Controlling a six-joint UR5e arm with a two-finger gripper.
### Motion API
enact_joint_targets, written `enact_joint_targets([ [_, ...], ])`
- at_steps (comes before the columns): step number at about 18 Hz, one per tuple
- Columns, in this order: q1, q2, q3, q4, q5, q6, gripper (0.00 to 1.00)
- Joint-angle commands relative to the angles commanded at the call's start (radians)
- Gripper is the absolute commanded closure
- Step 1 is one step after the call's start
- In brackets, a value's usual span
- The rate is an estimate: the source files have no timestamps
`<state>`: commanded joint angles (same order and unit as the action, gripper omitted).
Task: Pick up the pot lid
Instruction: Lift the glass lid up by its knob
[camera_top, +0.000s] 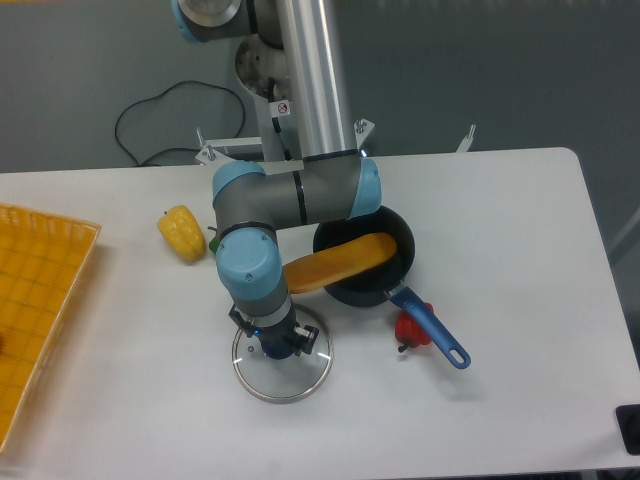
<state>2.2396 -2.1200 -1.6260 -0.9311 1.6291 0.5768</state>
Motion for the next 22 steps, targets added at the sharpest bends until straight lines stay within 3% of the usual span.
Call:
enact_joint_targets([
  [11, 0.002, 0.0, 0.003, -0.002, -0.009, -0.002, 0.43],
  [15, 0.002, 0.0, 0.003, -0.002, -0.011, -0.003, 0.52],
  [22, 0.005, 0.015, 0.034, -0.006, -0.028, 0.003, 0.52],
])
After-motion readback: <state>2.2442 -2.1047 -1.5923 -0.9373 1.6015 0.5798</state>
